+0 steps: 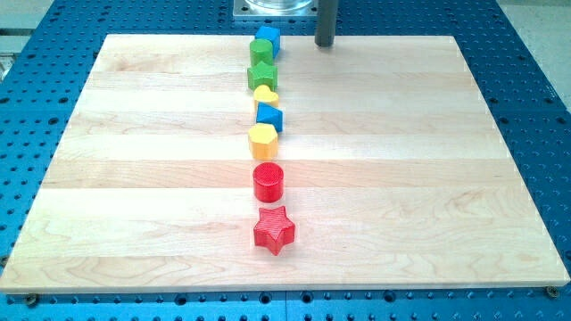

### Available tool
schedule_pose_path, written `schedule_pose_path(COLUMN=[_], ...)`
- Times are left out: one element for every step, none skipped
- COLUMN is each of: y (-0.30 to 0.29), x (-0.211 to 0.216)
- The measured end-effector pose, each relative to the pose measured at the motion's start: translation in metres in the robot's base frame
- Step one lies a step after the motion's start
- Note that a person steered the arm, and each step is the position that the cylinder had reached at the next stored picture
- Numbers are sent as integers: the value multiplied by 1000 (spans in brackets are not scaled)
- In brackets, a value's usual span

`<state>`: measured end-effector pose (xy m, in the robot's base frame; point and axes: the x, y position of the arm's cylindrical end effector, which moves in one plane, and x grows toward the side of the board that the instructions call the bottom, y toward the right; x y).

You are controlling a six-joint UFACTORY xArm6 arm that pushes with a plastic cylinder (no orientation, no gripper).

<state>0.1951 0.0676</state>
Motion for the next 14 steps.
schedule_pose_path(y=[-7,-53,-111,-124,-125,-146,-98,-60,-18,3,54,60,60,60], x=[-3,-2,-2,79,100,126,168,176,196,225,222,223,223,227])
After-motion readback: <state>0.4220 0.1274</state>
